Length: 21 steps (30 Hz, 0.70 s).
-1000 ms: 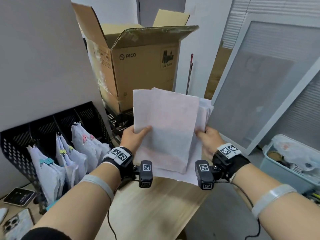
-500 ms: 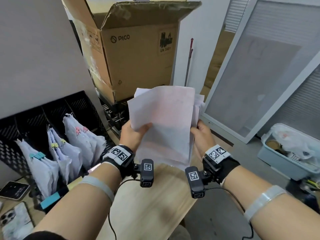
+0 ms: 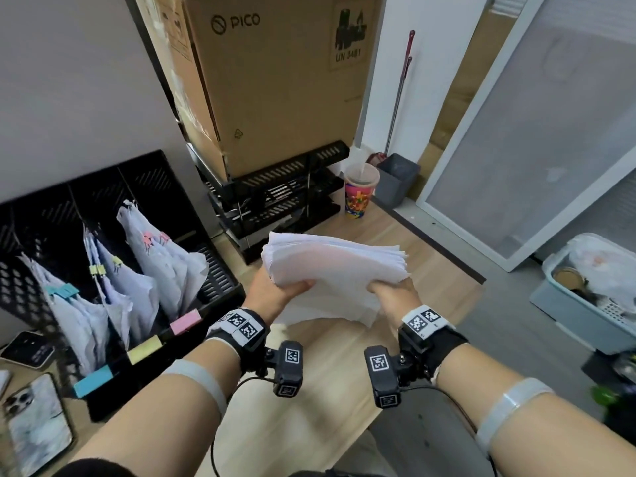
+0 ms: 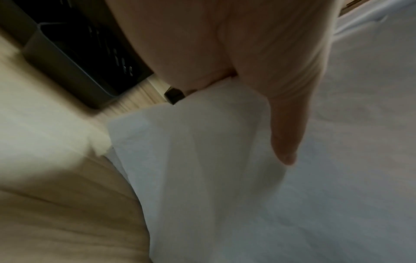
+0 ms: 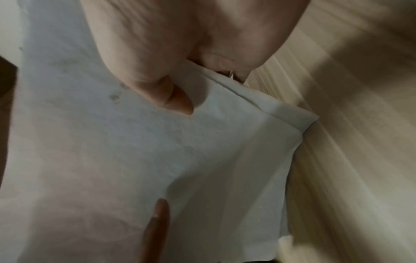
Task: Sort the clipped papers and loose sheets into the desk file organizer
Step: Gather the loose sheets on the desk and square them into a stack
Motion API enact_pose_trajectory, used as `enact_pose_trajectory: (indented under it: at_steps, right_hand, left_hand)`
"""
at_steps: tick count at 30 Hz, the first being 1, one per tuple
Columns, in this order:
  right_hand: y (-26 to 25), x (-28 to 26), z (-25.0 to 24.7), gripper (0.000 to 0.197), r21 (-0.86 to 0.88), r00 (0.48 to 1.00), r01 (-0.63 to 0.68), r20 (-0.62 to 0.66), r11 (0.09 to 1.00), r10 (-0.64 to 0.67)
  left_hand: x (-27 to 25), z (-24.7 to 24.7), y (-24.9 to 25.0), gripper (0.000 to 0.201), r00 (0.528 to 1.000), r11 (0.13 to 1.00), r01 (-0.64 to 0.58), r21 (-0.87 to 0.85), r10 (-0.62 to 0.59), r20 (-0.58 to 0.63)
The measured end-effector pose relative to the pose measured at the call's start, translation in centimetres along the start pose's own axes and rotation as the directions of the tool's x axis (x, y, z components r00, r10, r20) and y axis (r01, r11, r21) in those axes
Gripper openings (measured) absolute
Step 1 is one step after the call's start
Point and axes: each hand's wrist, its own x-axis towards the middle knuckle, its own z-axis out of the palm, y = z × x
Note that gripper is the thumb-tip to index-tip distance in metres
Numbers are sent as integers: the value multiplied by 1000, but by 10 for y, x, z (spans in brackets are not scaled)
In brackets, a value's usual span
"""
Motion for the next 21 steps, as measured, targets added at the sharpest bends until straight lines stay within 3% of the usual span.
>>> enact_pose_trajectory:
  at_steps: [2,4,7,10,12,15,18,21]
  right_hand:
    - [0,6,5,28,50,999,-33,-14,998,34]
    - [-8,10,7,21,121,999,-28,-21,992,31]
    - [-28,19,3,18,166,999,54,0,985,-55]
    - [-32,28,0,34,168,992,115,26,979,-121]
    - [-26,30,0,48,140,994,105,21,985,-109]
    - [-16,34,-4,54,158,997,73,0,985,-74]
    - [-12,37,-8,43,161,999,44,22,986,-48]
    - [-8,38,-9,25,150,999,4,38,989,-9]
  left_hand:
    - [1,4,-1,47,999,999,41,-30,-42,-25]
    - [4,9,4,45,994,994,63,-86,-70,-80]
    - [16,11,20,46,987,978,30,-204,-61,-148]
    - [26,12,24,66,992,982,-37,-187,14,-124]
    - [26,14,17,87,989,991,0,-137,-20,-147]
    - [27,19,8,96,990,992,28,-120,-45,-137]
    - [30,23,2,96,997,992,36,-123,-45,-68]
    - [29,30,-3,87,994,988,39,-148,-54,-98]
